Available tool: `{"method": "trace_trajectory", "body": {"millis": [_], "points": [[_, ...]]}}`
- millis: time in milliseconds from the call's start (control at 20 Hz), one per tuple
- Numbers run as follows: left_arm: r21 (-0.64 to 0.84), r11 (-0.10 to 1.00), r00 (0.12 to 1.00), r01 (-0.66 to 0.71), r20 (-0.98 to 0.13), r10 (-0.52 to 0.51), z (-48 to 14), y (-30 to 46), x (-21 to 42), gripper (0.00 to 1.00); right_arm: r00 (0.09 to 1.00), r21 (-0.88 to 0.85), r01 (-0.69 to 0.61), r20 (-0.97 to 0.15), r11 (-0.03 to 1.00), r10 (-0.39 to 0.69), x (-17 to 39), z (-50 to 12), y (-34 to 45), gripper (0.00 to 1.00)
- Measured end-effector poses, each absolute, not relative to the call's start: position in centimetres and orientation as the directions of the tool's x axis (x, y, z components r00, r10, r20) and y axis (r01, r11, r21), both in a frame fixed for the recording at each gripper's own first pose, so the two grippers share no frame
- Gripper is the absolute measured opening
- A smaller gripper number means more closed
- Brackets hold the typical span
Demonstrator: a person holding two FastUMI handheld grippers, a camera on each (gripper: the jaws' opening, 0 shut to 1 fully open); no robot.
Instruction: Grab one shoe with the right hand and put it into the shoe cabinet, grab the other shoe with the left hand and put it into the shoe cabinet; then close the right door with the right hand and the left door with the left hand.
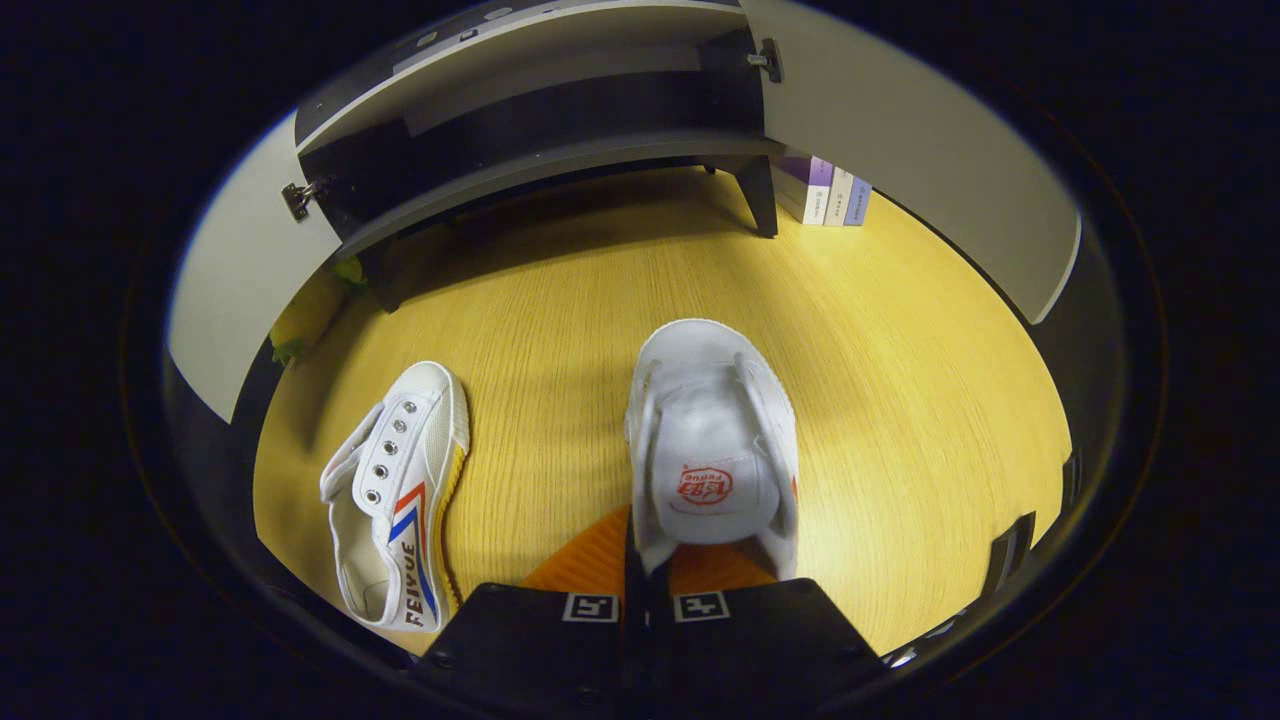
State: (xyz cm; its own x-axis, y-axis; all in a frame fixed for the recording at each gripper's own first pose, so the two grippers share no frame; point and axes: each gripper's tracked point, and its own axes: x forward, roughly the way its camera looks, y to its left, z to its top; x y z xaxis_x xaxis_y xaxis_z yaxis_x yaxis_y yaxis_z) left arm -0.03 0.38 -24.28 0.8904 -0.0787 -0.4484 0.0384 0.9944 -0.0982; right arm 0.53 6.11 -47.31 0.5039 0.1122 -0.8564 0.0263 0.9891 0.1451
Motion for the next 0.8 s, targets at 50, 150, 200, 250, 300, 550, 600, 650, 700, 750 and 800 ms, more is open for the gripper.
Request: {"method": "trace_trajectory", "body": {"millis": [50,150,200,250,300,550,600,650,700,750,800], "points": [[-0.099,0.994,0.892,0.042,-0.445,-0.082,-24.2,0.3,0.0,0.98,0.503,0.151,0.025,-0.856,0.988,0.118,0.5,-47.2,6.0,0.05],[-0.095,0.994,0.895,0.056,-0.436,-0.092,-24.1,0.0,-0.1,0.98,0.514,0.169,0.043,-0.849,0.985,0.123,0.8,-46.7,5.9,0.05],[-0.084,0.994,0.895,0.066,-0.435,-0.096,-24.0,-0.2,-0.1,0.98,0.525,0.173,0.053,-0.843,0.983,0.120,1.0,-46.2,5.7,0.05],[-0.073,0.995,0.896,0.068,-0.434,-0.093,-24.1,-0.1,-0.3,0.98,0.539,0.171,0.058,-0.834,0.984,0.114,1.3,-45.6,5.4,0.05],[-0.074,0.995,0.897,0.071,-0.432,-0.096,-24.0,-0.2,-0.5,0.98,0.554,0.169,0.054,-0.825,0.984,0.111,1.7,-44.9,5.2,0.05],[-0.096,0.989,0.892,0.113,-0.428,-0.144,-24.2,-1.0,-1.8,0.98,0.615,0.164,0.026,-0.780,0.986,0.113,1.7,-40.8,5.1,0.05],[-0.094,0.988,0.891,0.125,-0.427,-0.154,-24.2,-1.2,-2.0,0.98,0.603,0.162,0.023,-0.789,0.987,0.115,1.1,-40.8,5.2,0.05],[-0.094,0.986,0.889,0.136,-0.428,-0.163,-24.4,-1.3,-2.1,0.98,0.598,0.161,0.022,-0.793,0.987,0.116,0.6,-41.2,5.4,0.05],[-0.093,0.985,0.887,0.145,-0.429,-0.171,-24.4,-1.3,-2.2,0.98,0.580,0.153,0.011,-0.806,0.988,0.118,0.0,-41.9,5.7,0.05],[-0.092,0.984,0.886,0.153,-0.429,-0.178,-24.5,-1.3,-2.4,0.98,0.573,0.139,-0.001,-0.811,0.990,0.114,-0.6,-42.6,6.1,0.05],[-0.088,0.983,0.886,0.161,-0.426,-0.183,-24.4,-1.2,-2.5,0.98,0.570,0.113,-0.024,-0.815,0.993,0.107,-1.0,-43.3,6.5,0.05]]}}
